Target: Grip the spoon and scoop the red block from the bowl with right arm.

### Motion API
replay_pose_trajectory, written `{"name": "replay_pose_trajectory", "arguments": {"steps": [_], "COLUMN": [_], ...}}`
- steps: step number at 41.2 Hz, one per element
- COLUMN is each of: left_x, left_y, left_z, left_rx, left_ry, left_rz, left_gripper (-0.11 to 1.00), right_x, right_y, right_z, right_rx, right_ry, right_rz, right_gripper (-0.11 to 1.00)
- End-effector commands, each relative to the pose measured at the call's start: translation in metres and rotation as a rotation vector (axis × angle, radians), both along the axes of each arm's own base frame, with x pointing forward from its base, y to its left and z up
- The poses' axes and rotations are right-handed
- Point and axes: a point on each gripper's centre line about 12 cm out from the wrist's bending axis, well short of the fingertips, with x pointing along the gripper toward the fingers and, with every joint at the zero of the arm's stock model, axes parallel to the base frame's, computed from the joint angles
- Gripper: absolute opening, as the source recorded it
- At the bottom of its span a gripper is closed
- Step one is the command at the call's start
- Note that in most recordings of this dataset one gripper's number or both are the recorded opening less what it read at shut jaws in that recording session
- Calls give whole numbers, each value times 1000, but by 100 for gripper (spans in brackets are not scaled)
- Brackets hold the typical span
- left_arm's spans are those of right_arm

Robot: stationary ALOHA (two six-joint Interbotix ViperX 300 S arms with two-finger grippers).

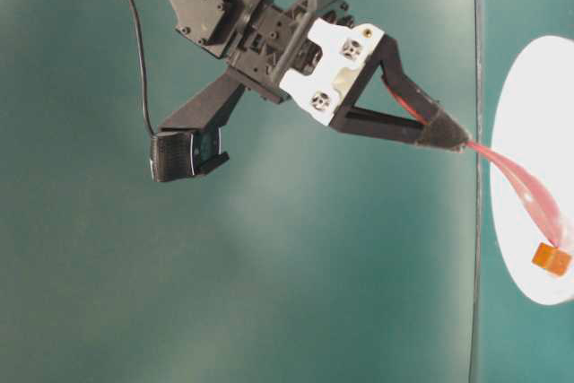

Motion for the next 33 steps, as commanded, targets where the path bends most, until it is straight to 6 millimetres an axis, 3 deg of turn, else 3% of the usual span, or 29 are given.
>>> {"name": "replay_pose_trajectory", "arguments": {"steps": [1,33], "left_x": [2,2], "left_y": [1,1], "left_z": [5,5], "left_rx": [5,3], "left_ry": [-15,-15], "left_rz": [2,2], "left_gripper": [0,0], "right_x": [4,-3], "right_y": [0,2], "right_z": [12,15], "right_rx": [-10,2], "right_ry": [-39,-7], "right_rz": [2,12], "right_gripper": [25,25]}}
